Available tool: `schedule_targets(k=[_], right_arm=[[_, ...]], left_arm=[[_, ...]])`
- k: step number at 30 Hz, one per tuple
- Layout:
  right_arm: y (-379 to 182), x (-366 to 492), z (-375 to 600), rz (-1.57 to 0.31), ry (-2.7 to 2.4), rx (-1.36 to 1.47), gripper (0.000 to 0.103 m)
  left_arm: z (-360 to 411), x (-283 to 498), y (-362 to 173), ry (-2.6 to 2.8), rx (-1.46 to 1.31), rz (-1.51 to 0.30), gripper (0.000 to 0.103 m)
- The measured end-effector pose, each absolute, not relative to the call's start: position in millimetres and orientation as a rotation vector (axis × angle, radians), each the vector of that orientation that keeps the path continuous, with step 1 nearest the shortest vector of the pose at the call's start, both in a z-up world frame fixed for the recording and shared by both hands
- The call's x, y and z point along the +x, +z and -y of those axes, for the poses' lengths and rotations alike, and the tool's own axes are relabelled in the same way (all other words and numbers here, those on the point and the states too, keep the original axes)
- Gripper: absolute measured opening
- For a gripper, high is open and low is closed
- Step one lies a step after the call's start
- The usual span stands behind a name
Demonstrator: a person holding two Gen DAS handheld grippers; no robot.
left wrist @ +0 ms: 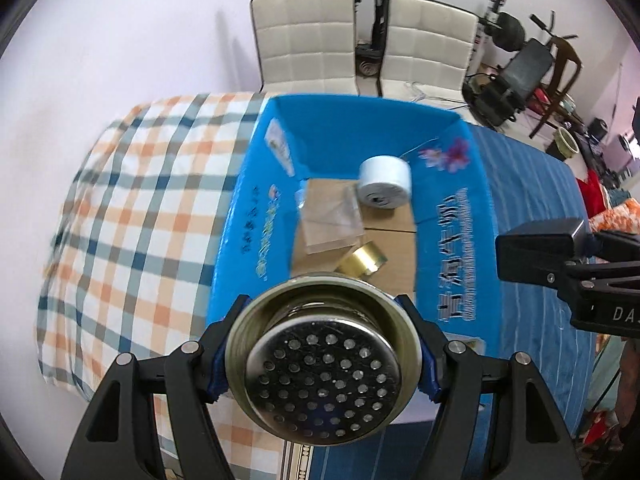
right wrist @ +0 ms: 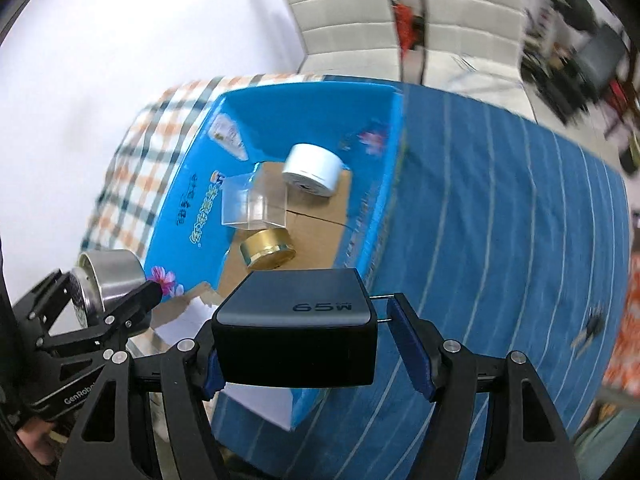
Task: Organize rigid objects
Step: 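Carry the strainer cup and charger over the blue box with both grippers, then lower and open both grippers to drop the strainer cup and charger in the box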
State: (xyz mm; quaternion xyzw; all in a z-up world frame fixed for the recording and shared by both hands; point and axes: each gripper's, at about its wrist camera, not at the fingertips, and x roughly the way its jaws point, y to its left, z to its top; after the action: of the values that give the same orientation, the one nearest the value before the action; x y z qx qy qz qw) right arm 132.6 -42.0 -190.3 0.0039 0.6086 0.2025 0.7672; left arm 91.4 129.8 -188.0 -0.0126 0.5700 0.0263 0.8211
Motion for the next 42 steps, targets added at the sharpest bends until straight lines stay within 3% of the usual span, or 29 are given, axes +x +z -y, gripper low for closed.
schedule_targets(k=[16,31,42], right_arm=[[-273,188,-42,-1.416,0.347,-0.139,0.072],[-323,224,-72,-1.463,0.288,-0.087,0.072],[-330,242,-69,-1.479,0.256,0.007,0.073]], left_arm=[[-150,114,-274,0.100,-0.095,-1.383,0.069],[-151,121,-305,0.104,-0.119,-1.449,0.069],[-145,133,-326,0.091,-0.122,-1.508,0.069]])
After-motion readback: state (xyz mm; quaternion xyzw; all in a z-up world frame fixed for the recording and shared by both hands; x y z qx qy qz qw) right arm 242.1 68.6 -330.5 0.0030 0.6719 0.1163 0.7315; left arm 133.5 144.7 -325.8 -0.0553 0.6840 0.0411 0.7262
